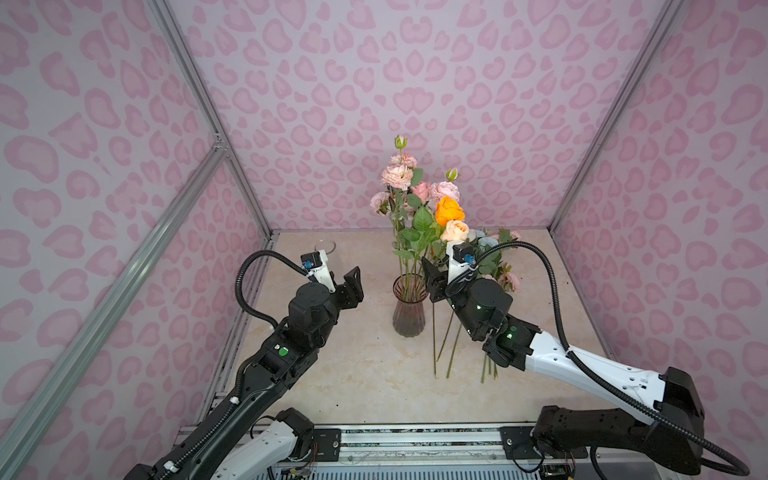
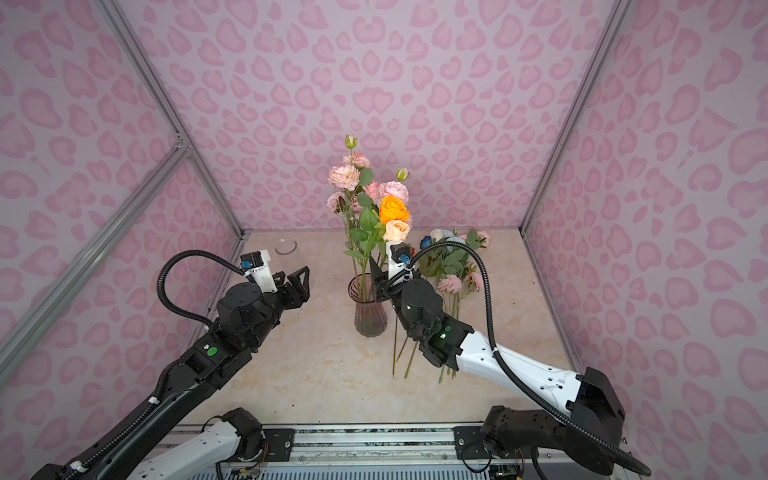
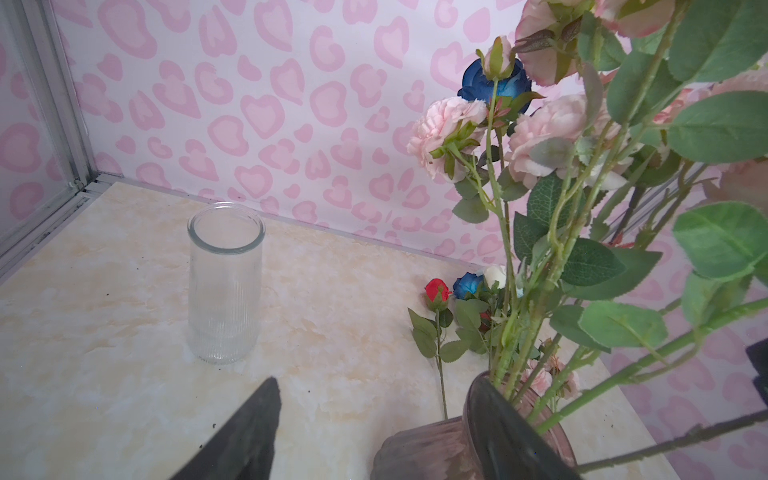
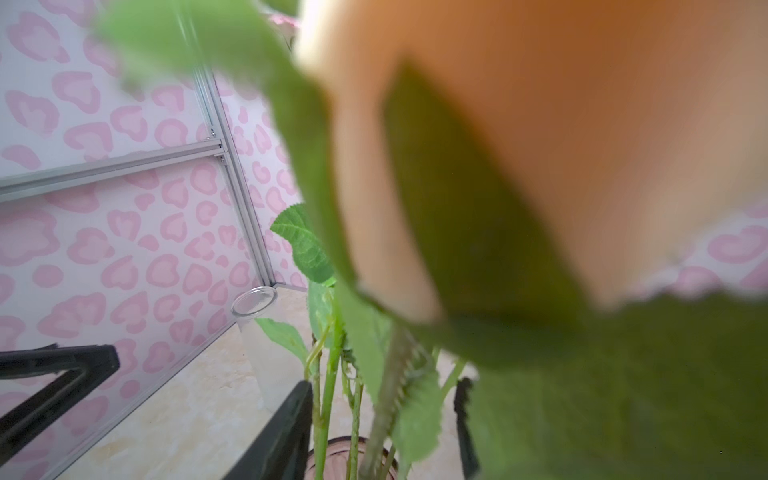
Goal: Arrange the flowers into the vase
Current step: 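Lower the peach rose stem into the pink vase with the right gripper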
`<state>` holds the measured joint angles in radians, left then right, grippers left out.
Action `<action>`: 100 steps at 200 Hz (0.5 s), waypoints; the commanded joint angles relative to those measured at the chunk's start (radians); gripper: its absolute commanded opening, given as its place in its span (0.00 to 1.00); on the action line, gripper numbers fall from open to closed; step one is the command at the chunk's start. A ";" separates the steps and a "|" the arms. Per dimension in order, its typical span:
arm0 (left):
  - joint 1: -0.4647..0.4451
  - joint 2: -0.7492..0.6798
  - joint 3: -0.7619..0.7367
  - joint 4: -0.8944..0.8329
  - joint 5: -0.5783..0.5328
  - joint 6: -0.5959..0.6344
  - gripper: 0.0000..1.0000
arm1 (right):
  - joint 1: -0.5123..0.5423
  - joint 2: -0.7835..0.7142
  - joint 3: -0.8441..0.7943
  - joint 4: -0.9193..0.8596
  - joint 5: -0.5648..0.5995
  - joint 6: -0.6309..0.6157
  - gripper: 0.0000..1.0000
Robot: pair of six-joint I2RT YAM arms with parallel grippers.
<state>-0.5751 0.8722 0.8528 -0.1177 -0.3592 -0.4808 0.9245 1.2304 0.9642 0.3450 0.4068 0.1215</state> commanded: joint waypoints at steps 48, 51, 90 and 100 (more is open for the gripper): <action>0.002 -0.001 0.005 0.025 -0.017 0.011 0.74 | 0.010 -0.110 0.050 -0.276 -0.060 0.031 0.77; 0.001 -0.001 0.005 0.025 -0.018 0.013 0.74 | 0.011 -0.115 0.051 -0.284 -0.059 0.030 0.77; 0.001 -0.008 0.003 0.026 -0.029 0.018 0.74 | 0.011 -0.180 0.060 -0.372 0.037 0.031 0.80; 0.001 -0.007 0.003 0.025 -0.030 0.018 0.74 | 0.011 -0.199 0.064 -0.390 0.048 0.029 0.80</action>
<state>-0.5751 0.8692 0.8528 -0.1181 -0.3710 -0.4698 0.9340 1.0660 1.0229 0.0284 0.3927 0.1467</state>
